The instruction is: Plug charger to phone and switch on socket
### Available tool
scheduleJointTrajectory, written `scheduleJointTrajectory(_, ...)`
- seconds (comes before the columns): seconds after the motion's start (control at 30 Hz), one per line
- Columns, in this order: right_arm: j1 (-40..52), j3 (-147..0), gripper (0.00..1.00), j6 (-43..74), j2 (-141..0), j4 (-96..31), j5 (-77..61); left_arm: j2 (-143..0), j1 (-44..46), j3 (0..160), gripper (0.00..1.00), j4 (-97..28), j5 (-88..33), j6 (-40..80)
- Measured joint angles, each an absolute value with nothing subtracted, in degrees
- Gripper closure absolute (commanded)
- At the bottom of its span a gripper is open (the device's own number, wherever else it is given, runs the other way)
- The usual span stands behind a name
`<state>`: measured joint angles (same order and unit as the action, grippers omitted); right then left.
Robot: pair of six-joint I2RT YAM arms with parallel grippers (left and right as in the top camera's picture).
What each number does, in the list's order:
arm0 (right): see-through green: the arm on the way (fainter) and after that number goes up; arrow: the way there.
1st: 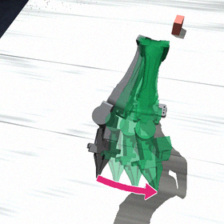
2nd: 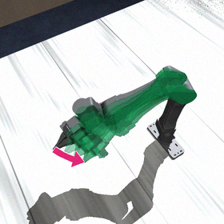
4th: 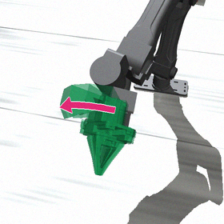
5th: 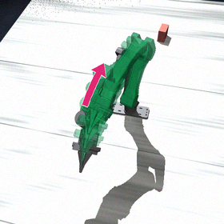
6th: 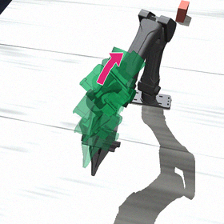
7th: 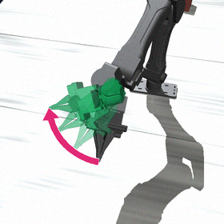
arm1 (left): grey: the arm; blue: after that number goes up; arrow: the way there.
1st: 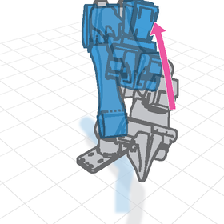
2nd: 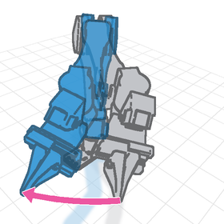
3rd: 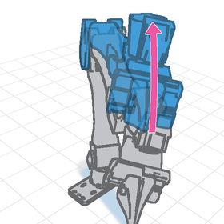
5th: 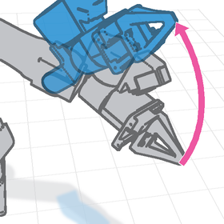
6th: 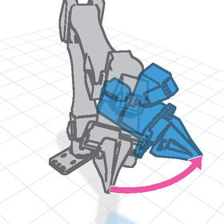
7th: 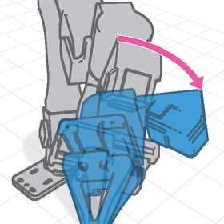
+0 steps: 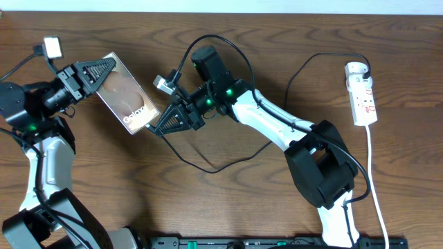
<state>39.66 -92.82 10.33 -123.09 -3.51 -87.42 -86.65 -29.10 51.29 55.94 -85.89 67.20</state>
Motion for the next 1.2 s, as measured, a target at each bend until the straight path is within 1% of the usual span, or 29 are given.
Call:
scheduleJointTrajectory(0.37,39.66,-92.82,0.99,11.53,-123.09,-3.05,-86.98,-86.65,-25.41,51.29,0.93,55.96,-82.28,66.94)
scheduleJointTrajectory(1.2,39.66,-92.82,0.99,11.77,-123.09,-2.7,-86.17,-86.65,-26.28,51.29,0.93,55.94,-82.24,66.13)
